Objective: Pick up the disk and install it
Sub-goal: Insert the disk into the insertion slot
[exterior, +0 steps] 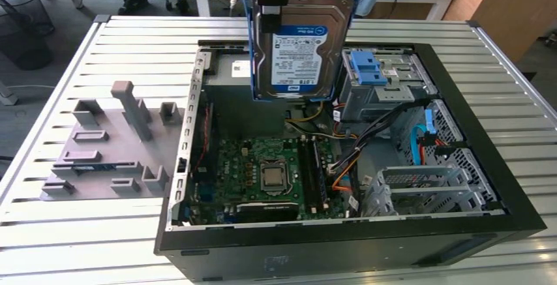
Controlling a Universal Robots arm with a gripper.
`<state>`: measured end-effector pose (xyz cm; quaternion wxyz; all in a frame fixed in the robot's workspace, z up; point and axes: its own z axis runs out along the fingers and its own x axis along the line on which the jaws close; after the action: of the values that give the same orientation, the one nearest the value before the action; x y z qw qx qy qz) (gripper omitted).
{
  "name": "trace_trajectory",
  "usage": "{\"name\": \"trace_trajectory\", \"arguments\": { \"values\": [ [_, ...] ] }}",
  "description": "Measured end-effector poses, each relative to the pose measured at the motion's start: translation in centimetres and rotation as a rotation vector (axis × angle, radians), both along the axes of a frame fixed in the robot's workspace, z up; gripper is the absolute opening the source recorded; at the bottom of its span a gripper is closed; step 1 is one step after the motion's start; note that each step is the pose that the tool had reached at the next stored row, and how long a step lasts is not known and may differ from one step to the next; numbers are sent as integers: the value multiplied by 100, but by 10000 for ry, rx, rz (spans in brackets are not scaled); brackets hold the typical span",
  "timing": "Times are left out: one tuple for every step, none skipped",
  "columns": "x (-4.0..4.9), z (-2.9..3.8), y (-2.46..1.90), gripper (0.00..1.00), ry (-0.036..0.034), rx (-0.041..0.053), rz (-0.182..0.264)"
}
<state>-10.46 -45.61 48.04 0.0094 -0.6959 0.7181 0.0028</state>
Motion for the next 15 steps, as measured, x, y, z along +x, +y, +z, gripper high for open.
{"name": "trace_trajectory", "arguments": {
  "values": [
    [0, 0, -15, 36, 0, 0, 0],
    [0, 0, -29, 36, 0, -1, 0],
    [0, 0, -41, 36, -1, 0, 1],
    [0, 0, -50, 36, 0, 0, 0],
    [0, 0, -57, 36, 0, -1, 0],
    [0, 0, -64, 36, 0, -1, 0],
    [0, 0, -70, 36, 0, -1, 0],
    [0, 0, -83, 36, 0, -1, 0],
    [0, 0, -98, 36, 0, 0, 0],
    [0, -1, -110, 36, 0, 0, 0],
    [0, -1, -119, 36, -1, 1, 0],
    [0, 0, -125, 36, 0, -1, 1],
    [0, -1, -131, 36, 0, 0, 0],
    [0, -1, -136, 36, 0, 0, -1],
    [0, -1, -139, 36, 0, -1, -1]
  ]
}}
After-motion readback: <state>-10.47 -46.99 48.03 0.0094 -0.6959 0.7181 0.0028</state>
